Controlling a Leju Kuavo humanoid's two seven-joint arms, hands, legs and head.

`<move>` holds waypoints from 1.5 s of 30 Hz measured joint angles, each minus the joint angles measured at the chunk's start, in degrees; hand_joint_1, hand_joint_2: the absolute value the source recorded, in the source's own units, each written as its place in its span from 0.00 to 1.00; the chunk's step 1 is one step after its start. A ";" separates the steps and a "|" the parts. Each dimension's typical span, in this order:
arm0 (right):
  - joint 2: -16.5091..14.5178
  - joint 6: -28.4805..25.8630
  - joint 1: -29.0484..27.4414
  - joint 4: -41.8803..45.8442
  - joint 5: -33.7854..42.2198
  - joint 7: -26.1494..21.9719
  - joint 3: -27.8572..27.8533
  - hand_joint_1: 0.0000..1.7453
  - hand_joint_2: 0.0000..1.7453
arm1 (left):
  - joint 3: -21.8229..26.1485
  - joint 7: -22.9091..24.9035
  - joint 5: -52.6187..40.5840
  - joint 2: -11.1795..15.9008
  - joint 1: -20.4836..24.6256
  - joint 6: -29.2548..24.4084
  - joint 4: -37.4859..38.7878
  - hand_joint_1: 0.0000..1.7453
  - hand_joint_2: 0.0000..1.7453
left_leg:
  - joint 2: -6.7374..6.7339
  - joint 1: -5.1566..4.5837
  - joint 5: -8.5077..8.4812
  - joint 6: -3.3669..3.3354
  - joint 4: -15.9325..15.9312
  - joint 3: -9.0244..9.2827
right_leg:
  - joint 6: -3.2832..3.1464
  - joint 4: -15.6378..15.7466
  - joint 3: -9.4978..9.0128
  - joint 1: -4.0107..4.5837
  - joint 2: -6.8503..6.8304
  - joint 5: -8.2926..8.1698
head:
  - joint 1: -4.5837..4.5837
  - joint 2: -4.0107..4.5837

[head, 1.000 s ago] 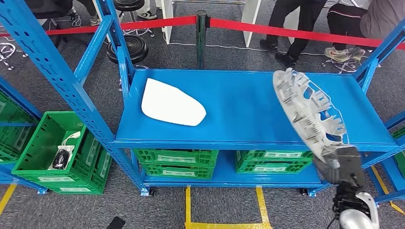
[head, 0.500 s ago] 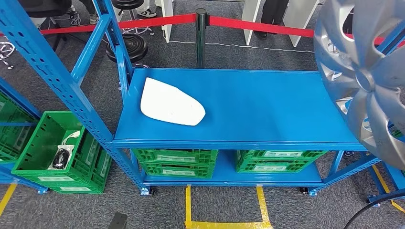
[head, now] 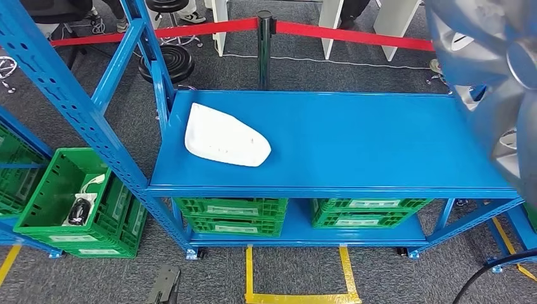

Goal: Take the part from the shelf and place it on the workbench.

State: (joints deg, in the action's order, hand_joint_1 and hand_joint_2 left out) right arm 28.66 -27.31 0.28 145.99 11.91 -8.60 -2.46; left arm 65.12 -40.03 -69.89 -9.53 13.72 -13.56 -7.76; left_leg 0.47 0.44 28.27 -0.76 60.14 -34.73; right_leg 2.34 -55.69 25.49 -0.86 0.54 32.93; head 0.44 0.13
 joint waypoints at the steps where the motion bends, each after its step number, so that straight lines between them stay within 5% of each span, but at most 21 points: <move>1: -0.19 -0.32 -0.28 0.25 0.13 -0.83 1.00 1.00 1.00 | 0.07 -0.06 1.16 -0.43 0.16 0.92 -0.11 0.00 0.00 | -0.08 0.00 0.00 0.00 0.00 0.00 | 0.00 0.00 0.02 0.00 0.07 0.00 | 0.00 0.00; 2: -0.41 -0.47 -0.58 0.48 0.21 -1.73 1.96 1.00 1.00 | 0.09 -0.11 2.32 -0.83 0.26 1.89 -0.25 0.00 0.00 | -0.15 -0.01 0.02 -0.02 0.00 0.00 | 0.00 -0.01 0.04 0.00 0.13 0.00 | 0.00 0.00; 6: -1.51 -0.53 -1.44 1.09 -2.62 -5.09 5.80 1.00 1.00 | -0.04 -0.21 7.78 -1.92 0.50 5.88 -0.74 0.00 1.00 | -0.32 -0.01 0.07 -0.04 0.00 -0.01 | 0.00 -0.02 0.08 0.00 0.29 -0.01 | 0.00 0.00; 14: -4.99 -6.96 -2.62 1.32 -19.35 -5.97 17.39 1.00 1.00 | -6.65 -0.26 26.06 -3.16 -0.47 9.81 -3.81 0.00 1.00 | -0.42 0.00 0.10 0.01 -0.01 0.02 | -0.02 -0.11 0.16 0.01 0.38 0.01 | 0.00 0.00; 21: -6.66 -8.82 -4.24 0.57 -12.14 -8.62 23.84 1.00 1.00 | -14.96 -0.26 34.21 -3.21 -2.07 9.89 -5.09 0.00 1.00 | -0.46 0.00 0.10 0.01 -0.02 0.01 | -0.03 -0.15 0.21 0.01 0.45 0.02 | 0.01 0.00; 38: -9.14 -9.96 -4.43 -1.08 -12.27 -10.27 28.97 1.00 1.00 | -25.71 -0.26 40.63 -3.50 -2.86 10.46 -7.08 0.00 1.00 | -0.43 0.00 0.10 0.01 -0.02 0.00 | -0.04 -0.18 0.23 0.01 0.46 0.02 | 0.01 0.00; 45: -11.49 -9.77 -3.16 -7.74 -6.13 -11.65 30.18 1.00 1.00 | -35.48 -0.09 43.25 -3.19 -3.28 -0.72 -7.76 0.00 1.00 | -0.47 -0.34 0.15 -0.07 0.04 -0.03 | 0.12 -0.11 0.26 -0.19 0.47 -0.08 | 0.01 0.00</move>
State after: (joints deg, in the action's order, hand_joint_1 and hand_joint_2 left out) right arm 17.17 -37.08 -2.88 138.24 5.77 -20.25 27.73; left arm 29.64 -40.12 -26.64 -12.72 10.44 -14.29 -15.52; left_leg 0.00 0.10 28.42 -0.83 60.18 -34.76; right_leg 2.46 -55.80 25.76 -1.05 1.01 32.85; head 0.44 0.13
